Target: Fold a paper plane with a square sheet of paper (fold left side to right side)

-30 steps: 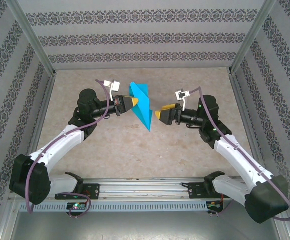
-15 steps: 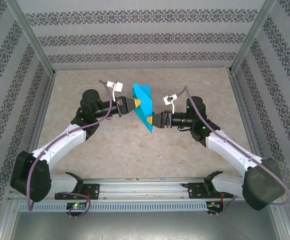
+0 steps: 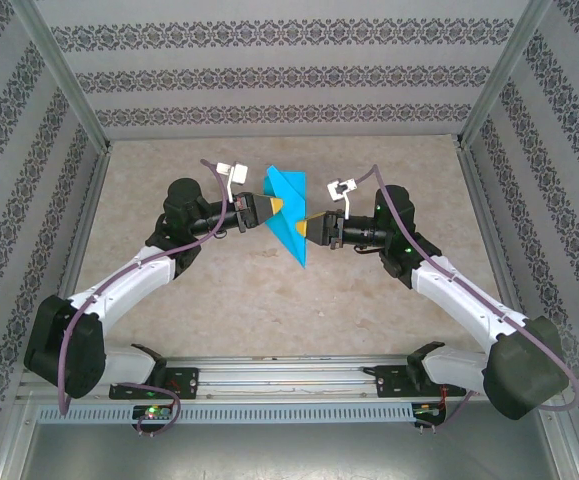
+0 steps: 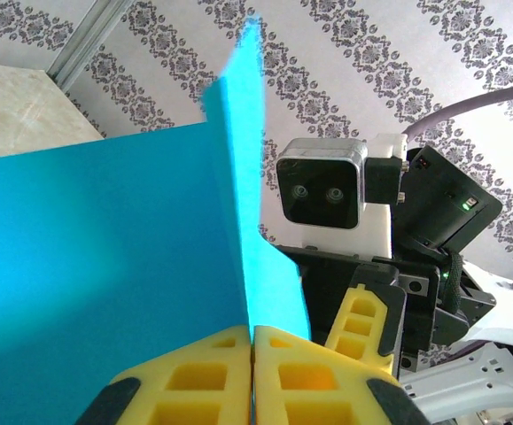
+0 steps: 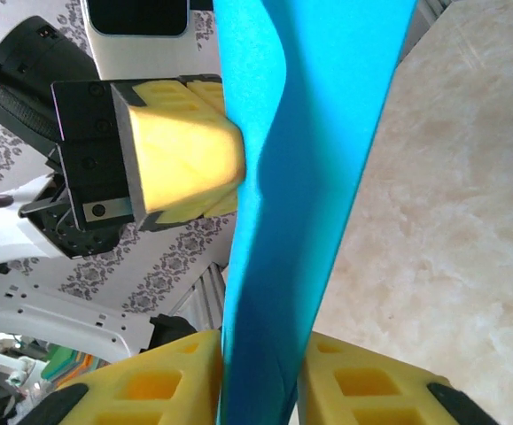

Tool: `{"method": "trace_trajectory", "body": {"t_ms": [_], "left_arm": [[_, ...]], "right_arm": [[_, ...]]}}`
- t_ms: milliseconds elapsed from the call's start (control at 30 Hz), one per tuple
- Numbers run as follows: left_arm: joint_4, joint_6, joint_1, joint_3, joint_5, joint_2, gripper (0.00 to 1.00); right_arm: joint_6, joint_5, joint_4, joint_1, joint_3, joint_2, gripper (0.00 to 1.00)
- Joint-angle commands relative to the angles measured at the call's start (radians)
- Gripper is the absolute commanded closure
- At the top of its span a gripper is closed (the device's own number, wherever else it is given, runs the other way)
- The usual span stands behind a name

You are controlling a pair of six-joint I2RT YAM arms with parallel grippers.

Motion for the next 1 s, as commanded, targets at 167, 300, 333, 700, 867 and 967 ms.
{"method": "trace_trajectory", "body": {"t_ms": [167, 300, 333, 700, 867, 967], "left_arm": [[-0.050, 0.082, -0.009, -0.001, -0.039, -0.035, 0.57], [-0.199, 0.184, 0.005, -0.010, -0.141, -0.117, 0.48], [-0.233, 0.204, 0.010, -0.014, -0.170, -0.139, 0.47], [-0.487, 0.385, 0.026, -0.117, -0.618, -0.452, 0.35], [-0.509, 0.440, 0.028, -0.158, -0.667, -0.509, 0.29], [-0.486, 0.443, 0.029, -0.175, -0.634, -0.522, 0.25]], "right_arm": [[-0.061, 0.049, -0.063, -0.009, 0.036, -0.038, 0.88], [-0.110, 0.104, -0.149, -0.007, 0.044, -0.059, 0.94], [-0.131, 0.127, -0.190, -0.007, 0.052, -0.064, 0.96], [-0.388, 0.721, -0.688, 0.112, 0.197, -0.079, 1.00], [-0.456, 1.189, -0.908, 0.257, 0.328, 0.036, 1.00], [-0.470, 1.393, -1.006, 0.329, 0.408, 0.155, 1.00]]}}
